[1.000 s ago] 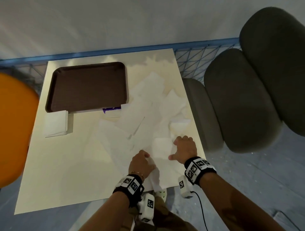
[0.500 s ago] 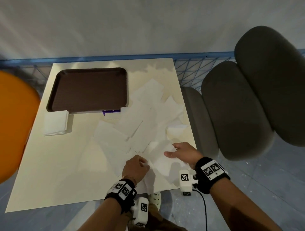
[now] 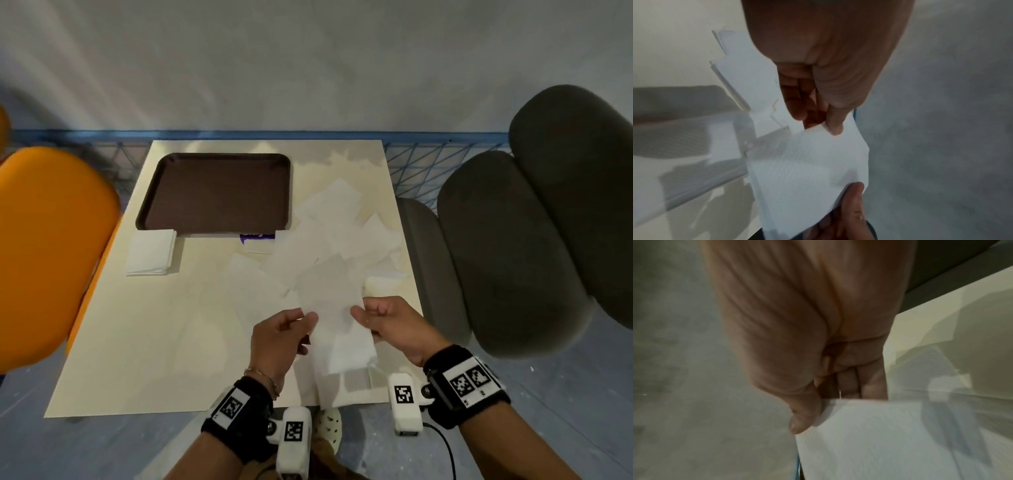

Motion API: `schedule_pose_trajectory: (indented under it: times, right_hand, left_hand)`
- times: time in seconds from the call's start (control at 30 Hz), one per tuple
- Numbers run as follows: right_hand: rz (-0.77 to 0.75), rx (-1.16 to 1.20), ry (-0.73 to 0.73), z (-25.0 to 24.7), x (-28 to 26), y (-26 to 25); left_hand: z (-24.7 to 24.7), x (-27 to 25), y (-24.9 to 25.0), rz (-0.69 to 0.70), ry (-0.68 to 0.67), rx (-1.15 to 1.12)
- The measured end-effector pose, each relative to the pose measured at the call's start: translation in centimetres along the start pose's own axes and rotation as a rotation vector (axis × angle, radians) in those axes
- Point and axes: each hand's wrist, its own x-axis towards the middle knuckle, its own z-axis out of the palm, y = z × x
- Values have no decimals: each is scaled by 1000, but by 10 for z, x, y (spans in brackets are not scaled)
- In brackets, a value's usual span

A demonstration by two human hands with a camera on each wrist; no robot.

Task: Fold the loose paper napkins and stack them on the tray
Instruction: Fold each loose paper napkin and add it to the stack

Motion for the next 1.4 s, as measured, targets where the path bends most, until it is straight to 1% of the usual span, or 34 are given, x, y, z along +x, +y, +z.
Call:
schedule_pose_trajectory:
  times: [0.07,0.13,0.23,0.3,0.37,0.4,0.47,0.5,0.53,0.57,0.6,0.67,0.7,0.73,0.77,0.8,0.87,0.97,1.07,1.23,1.4]
  right_hand:
    - [34,1,-29,5,4,2]
    - [66,53,-50,10,10,6]
    - [157,203,-27,20,20,10]
    - [232,204,5,24,31,16]
    - [301,85,96,25,47,30]
    - [330,-60,139,25,53,35]
    - [339,-412,167,24,61,42]
    - [309,-524,200,25,60,41]
    - [267,-521,247,25,58,37]
    - [214,-460,273,26,56,33]
    - [160,-380,253,28,52,26]
    - [108,-169,70,35,41,10]
    - [98,-54,-19,37,36,3]
    - [79,60,-77,39,29,-5]
    - [46,145,-96,39,22,-15]
    - [-2,184,-82,38,16,-22]
    - [-97,160,-4,35,7,-33]
    - [-203,47,142,28,0,-46]
    - [-311,-14,187,24,-6,-57]
    - [-398,-199,241,22,-12,-76]
    - [-604,-341,347,27,-17,-98]
  left_hand:
    - [-5,3,1,7,85,-17]
    - [-10,5,2,9,147,-35]
    - [-20,7,1,12,192,-45]
    - [-29,10,0,18,218,-11]
    - [-35,10,4,29,220,-13]
    - [-37,10,7,29,208,-25]
    - [-41,7,14,21,151,-78]
    - [-43,6,18,20,114,-120]
    - [-44,6,22,-5,82,-147]
    - [-45,5,26,-34,55,-186]
    - [-45,4,29,-61,20,-220]
    - [-43,4,35,-75,-29,-293]
    - [-41,3,38,-61,-47,-321]
    - [-38,3,41,-43,-57,-333]
    - [-36,2,44,-23,-68,-330]
    - [-34,1,48,-3,-70,-308]
    - [-30,-2,55,40,-75,-259]
    - [-26,-4,63,87,-87,-213]
    - [-23,-8,72,138,-89,-162]
    - [-23,-20,92,239,-103,-153]
    - [-37,-31,110,361,-101,-140]
